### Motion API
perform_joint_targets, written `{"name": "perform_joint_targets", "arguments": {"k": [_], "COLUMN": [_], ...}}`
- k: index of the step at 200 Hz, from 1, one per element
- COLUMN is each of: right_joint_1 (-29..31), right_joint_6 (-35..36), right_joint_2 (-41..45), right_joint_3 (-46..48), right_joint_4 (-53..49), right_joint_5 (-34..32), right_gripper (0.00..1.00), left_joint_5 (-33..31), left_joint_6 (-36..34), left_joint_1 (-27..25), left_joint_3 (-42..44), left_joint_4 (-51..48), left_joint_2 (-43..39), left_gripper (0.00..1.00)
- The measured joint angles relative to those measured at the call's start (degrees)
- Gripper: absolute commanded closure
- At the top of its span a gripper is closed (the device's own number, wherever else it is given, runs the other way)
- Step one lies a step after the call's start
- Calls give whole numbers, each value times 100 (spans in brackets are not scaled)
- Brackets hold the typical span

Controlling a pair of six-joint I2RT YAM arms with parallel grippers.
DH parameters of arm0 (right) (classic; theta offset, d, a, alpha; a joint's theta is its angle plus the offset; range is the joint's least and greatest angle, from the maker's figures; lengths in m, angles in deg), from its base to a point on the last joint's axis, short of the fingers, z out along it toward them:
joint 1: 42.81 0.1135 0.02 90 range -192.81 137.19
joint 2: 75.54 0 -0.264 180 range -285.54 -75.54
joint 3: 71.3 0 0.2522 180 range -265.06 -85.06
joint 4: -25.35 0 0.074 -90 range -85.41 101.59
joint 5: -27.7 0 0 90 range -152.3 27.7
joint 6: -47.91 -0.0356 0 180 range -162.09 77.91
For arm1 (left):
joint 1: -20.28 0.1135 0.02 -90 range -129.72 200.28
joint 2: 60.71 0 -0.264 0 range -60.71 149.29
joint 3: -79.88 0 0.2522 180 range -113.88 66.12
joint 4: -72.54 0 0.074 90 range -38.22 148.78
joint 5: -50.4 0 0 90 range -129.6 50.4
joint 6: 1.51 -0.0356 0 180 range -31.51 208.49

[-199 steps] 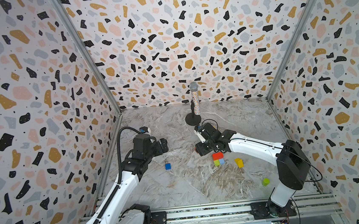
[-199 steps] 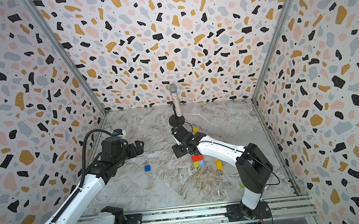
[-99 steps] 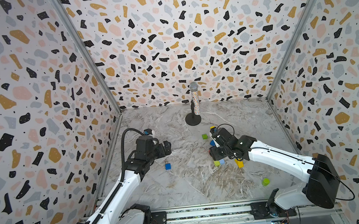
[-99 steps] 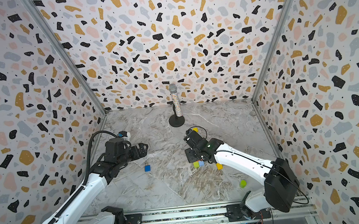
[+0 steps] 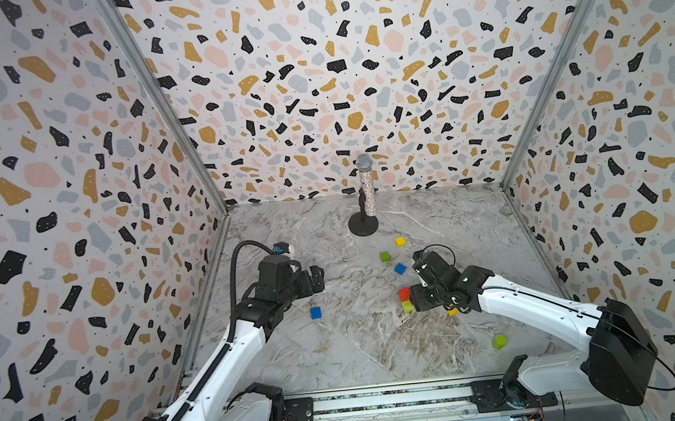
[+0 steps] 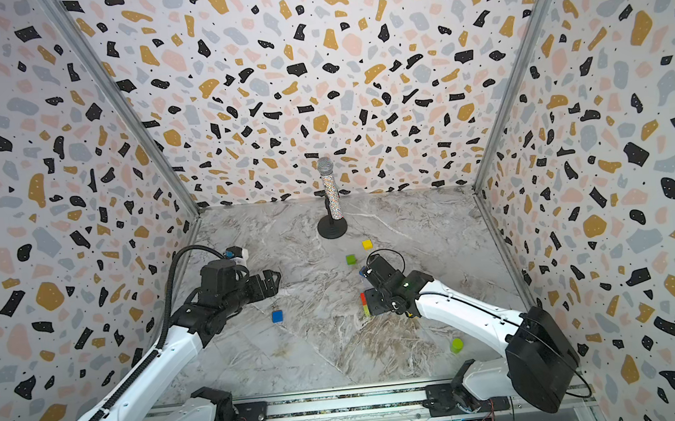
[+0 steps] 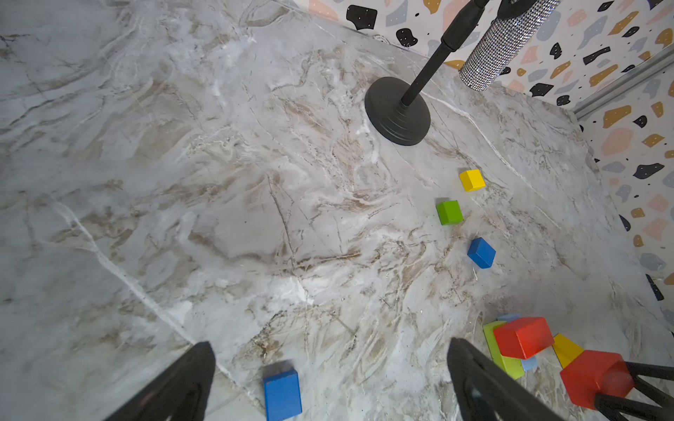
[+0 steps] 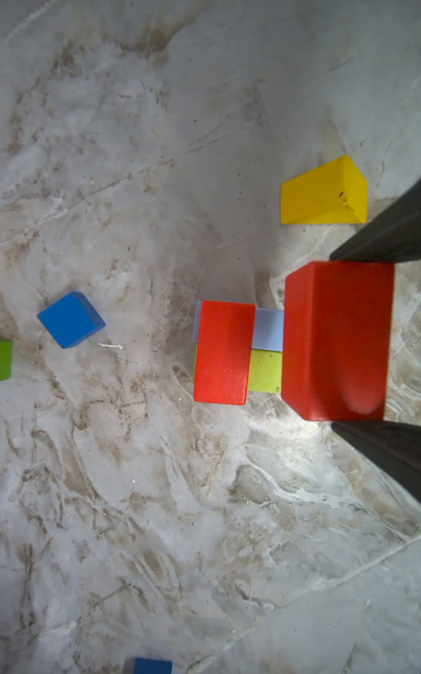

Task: Build the wood block tower
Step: 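Carry the red block with the right gripper over the stacked red block, then lower the held red block onto the stacked red block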

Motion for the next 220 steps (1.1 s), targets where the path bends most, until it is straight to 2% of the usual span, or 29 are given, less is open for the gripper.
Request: {"name": "perform_joint_targets", "arguments": {"k": [220], "right_joint_1": [-35], "right_joint_6": [-9], "right_joint_2": [-503], "right_joint_3": [129], "right_joint_4": [466], "right_joint_5": [269], "right_gripper": [53], "left_joint_5": [-48], "left_joint_6": [-13], "left_joint_1": [0], "left_joint_3": [-2], "left_joint_4": [-4], "left_joint_2": [0], "left_gripper": [0]}}
